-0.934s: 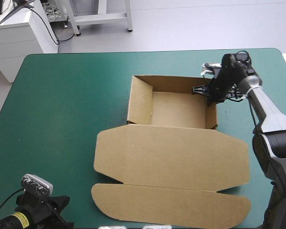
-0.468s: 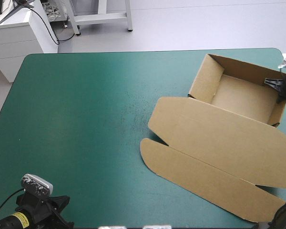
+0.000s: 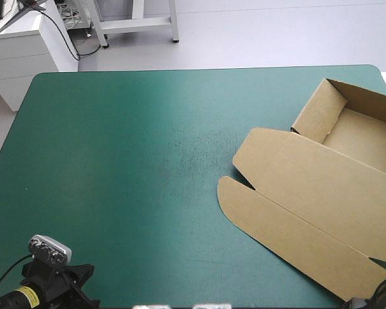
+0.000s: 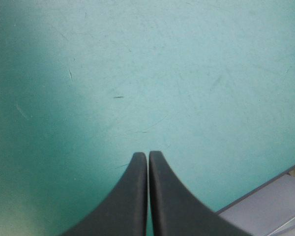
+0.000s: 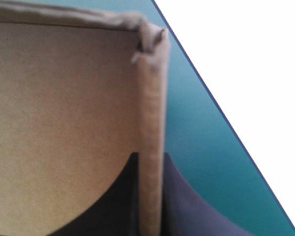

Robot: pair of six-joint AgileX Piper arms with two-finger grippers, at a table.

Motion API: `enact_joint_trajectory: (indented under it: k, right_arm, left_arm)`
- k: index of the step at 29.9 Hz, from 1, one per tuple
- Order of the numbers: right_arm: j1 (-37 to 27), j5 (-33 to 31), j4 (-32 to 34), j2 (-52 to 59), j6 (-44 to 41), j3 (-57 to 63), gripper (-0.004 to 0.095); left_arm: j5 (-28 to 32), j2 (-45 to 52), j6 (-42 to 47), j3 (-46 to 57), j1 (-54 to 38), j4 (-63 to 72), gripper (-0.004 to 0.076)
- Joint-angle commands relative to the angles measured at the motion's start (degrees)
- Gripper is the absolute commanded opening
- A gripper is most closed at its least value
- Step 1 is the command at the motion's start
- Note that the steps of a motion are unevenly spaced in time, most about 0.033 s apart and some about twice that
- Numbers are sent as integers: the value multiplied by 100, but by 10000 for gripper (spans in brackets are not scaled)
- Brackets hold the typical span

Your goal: Fold the box

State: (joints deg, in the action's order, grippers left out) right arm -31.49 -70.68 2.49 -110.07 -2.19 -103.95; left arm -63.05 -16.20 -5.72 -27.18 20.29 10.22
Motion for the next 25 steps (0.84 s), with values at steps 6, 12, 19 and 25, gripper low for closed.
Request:
enact_joint_trajectory:
  k: [6, 12, 19, 25]
  right_arm:
    - [-27, -97, -41, 354, -118, -174, 38]
    - [-27, -102, -13, 439, -240, -163, 347]
    - [-27, -102, 44, 575, -240, -163, 414]
    - [-18, -102, -200, 1083, 596, 1, 414]
  left_arm:
    - [315, -62, 54, -139, 24, 116, -8]
    - [315, -62, 54, -139, 24, 116, -8]
    - [315, -62, 54, -139, 24, 116, -8]
    - [315, -62, 54, -139, 24, 116, -8]
